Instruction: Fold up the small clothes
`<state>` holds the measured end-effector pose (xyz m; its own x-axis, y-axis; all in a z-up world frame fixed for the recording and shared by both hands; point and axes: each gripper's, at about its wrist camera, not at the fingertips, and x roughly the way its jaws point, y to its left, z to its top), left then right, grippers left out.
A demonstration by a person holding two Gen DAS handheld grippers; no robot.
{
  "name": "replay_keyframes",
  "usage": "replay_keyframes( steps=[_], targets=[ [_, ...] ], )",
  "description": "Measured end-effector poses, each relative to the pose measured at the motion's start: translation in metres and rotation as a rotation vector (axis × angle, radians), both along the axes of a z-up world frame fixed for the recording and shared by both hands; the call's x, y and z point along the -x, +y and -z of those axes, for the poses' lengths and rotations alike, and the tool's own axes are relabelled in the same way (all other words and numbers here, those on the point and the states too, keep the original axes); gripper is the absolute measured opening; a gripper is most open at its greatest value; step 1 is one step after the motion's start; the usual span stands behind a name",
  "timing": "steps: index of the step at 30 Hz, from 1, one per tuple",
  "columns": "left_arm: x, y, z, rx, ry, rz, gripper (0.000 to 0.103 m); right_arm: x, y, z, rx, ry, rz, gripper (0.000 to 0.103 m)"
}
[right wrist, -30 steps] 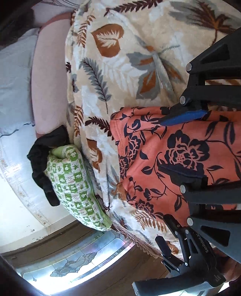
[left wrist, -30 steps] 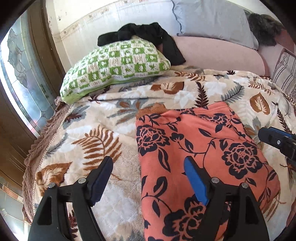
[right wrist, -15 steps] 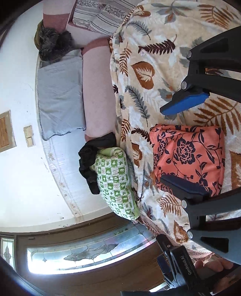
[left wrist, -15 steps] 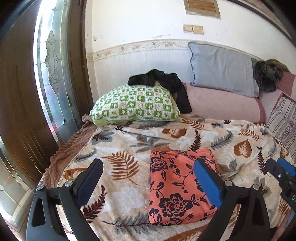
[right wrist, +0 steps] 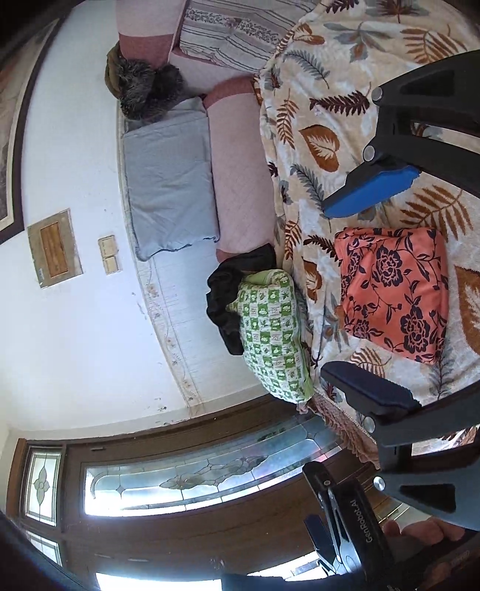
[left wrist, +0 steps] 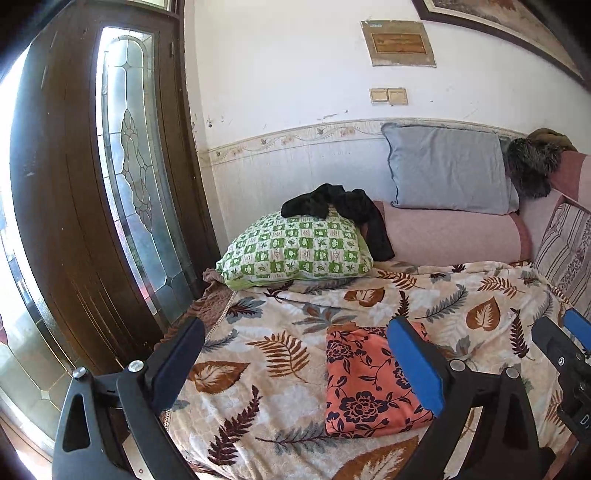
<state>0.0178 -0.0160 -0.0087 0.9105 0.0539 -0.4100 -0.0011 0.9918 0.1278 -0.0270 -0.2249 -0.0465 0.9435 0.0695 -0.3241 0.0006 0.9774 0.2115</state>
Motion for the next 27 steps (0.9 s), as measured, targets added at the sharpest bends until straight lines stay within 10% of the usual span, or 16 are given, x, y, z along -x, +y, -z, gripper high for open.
replay_keyframes(
  steps=[13,27],
  targets=[
    [0.052,0.012,-0.070,0.071,-0.118,-0.003,0.099,0.048,0.018,-0.061,-0.061,-0.177,-0.060,0.086],
    [0.077,0.006,-0.095,0.006,-0.165,-0.003,0.099,0.043,0.028,-0.055,-0.028,-0.158,-0.067,0.087]
  ],
)
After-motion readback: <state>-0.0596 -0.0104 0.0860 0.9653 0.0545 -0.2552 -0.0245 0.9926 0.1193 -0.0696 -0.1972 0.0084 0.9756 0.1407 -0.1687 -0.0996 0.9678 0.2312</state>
